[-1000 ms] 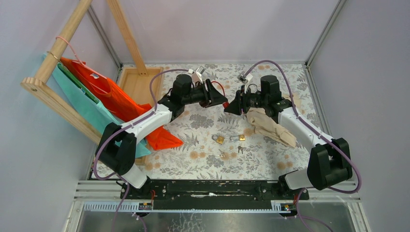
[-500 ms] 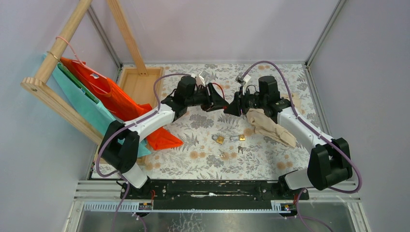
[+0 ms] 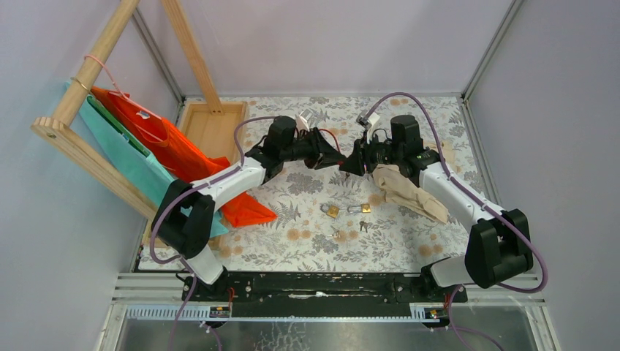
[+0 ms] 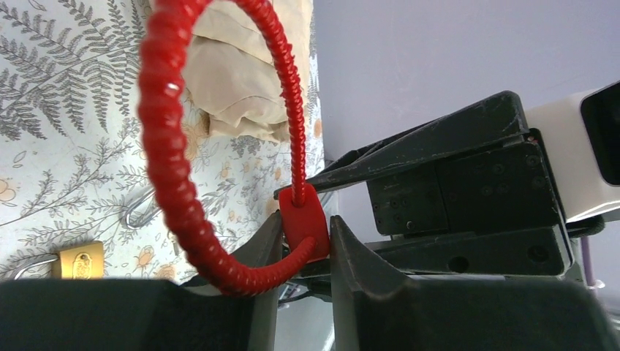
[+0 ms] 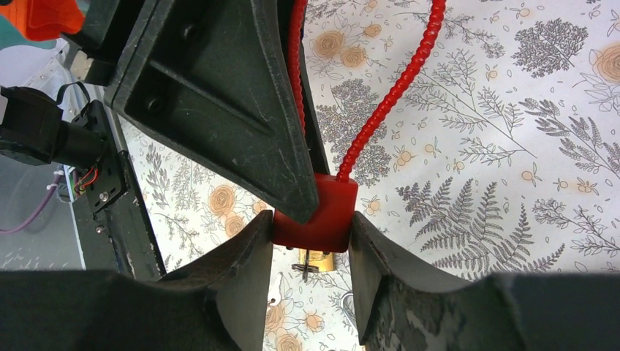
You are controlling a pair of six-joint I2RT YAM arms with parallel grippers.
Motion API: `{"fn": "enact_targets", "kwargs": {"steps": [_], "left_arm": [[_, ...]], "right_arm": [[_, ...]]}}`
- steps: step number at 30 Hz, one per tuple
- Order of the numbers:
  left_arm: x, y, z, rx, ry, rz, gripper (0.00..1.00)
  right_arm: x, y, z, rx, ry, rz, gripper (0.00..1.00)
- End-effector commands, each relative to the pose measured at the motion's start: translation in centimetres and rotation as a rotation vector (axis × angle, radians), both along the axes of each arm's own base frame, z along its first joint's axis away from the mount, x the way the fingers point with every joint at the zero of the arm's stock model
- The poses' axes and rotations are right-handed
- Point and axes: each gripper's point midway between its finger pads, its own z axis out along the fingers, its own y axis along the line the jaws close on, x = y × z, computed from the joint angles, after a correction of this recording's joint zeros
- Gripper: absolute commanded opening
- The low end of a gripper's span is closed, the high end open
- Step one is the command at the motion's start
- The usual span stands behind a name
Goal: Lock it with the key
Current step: Lock the lock.
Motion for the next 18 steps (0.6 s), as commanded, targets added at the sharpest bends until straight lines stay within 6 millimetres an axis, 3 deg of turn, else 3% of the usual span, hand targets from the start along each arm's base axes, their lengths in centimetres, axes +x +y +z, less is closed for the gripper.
{"fn": "enact_targets", "kwargs": {"steps": [1, 4, 8, 11, 15, 18], "left_arm": [[0.2, 0.2, 3.5, -0.138, -0.090, -0.026, 0.00], [0.8, 1.4, 3.7, -0.161, -0.104, 0.010, 0.00], [1.3, 2.6, 4.3, -0.211, -0.133, 0.044, 0.00], [1.6, 3.2, 4.4, -0.220, -0.157, 0.059, 0.00], [1.5, 3.5, 4.4, -0.235, -0.177, 0.067, 0.00], [1.4, 3.5, 4.7, -0.236, -0.201, 0.058, 0.00]], "right_arm": [[0.6, 0.4, 2.8, 0.034, -0.105, 0.010, 0.53], [0.1, 0.4, 2.9, 0.042, -0.105, 0.033, 0.68], [-0.4, 0.7, 3.3, 0.063, -0.100, 0.061, 0.74], [-0.5, 0.9, 3.6, 0.087, -0.080, 0.064, 0.74], [-0.6, 1.6, 3.7, 0.137, -0.026, 0.076, 0.61], [-0.7, 2.2, 3.8, 0.180, 0.024, 0.088, 0.60]]}}
